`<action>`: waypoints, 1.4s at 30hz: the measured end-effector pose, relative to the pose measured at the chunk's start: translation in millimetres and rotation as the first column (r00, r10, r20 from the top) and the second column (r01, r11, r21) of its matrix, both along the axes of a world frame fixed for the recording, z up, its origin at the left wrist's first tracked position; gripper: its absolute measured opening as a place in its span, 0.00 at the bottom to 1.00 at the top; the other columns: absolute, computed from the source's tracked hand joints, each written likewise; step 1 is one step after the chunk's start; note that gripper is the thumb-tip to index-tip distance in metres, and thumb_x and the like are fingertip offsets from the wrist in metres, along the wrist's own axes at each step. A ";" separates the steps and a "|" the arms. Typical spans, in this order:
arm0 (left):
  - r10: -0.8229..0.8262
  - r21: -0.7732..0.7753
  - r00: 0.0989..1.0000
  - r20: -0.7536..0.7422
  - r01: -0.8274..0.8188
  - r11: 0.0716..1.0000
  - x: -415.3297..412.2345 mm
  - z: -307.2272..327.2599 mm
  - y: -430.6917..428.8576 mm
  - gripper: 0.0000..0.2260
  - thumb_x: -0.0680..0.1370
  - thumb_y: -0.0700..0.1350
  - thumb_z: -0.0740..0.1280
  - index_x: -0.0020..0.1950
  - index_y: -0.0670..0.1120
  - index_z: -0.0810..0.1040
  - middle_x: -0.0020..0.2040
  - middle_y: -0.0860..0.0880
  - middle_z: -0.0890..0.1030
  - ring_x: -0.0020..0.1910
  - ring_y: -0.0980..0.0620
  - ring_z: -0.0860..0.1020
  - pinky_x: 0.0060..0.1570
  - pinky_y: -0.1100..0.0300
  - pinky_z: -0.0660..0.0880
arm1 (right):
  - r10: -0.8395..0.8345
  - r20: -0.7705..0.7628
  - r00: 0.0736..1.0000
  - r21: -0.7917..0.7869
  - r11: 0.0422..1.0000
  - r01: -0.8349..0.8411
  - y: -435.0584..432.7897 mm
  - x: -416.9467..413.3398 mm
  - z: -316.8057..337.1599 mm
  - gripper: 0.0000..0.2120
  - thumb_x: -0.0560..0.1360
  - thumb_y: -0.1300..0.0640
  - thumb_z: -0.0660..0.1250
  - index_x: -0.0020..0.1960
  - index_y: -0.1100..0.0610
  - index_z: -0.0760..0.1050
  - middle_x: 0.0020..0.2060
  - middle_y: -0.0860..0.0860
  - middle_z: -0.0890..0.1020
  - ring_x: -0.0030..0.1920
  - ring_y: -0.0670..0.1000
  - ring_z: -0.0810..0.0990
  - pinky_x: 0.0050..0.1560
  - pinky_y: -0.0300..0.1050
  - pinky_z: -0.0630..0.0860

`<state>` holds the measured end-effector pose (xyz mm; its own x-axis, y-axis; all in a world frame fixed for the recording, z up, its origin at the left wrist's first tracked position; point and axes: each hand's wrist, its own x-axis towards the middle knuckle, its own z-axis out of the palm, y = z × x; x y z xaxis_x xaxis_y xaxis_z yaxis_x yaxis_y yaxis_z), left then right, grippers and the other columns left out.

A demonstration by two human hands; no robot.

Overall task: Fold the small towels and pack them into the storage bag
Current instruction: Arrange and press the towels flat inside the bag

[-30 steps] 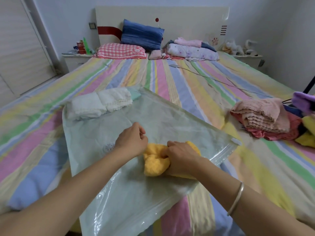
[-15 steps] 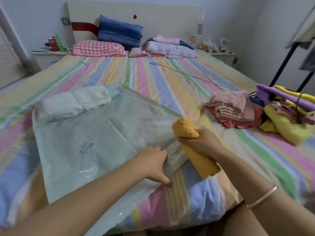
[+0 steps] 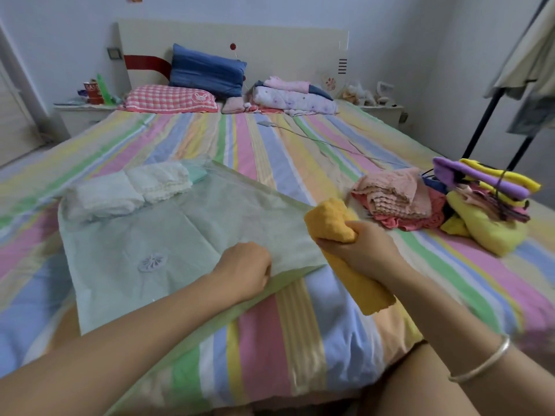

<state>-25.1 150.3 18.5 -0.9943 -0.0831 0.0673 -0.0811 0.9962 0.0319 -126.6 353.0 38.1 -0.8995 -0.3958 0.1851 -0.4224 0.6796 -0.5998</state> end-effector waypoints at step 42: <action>0.505 0.743 0.802 -0.319 -0.119 0.659 -115.3 -1.8 -272.5 0.07 0.76 0.46 0.68 0.54 0.53 0.81 0.54 0.59 0.81 0.55 0.60 0.78 0.57 0.64 0.73 | 0.072 -0.220 0.973 0.174 0.984 -0.033 -348.5 -136.0 -65.8 0.29 0.69 0.39 0.61 0.69 0.46 0.63 0.60 0.53 0.73 0.62 0.56 0.71 0.58 0.49 0.69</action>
<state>-140.4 -122.2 16.7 -0.7480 -0.5946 0.2950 -0.1653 0.5973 0.7848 -262.6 4.5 -27.7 -0.8195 -0.4840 0.3069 -0.5709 0.7359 -0.3641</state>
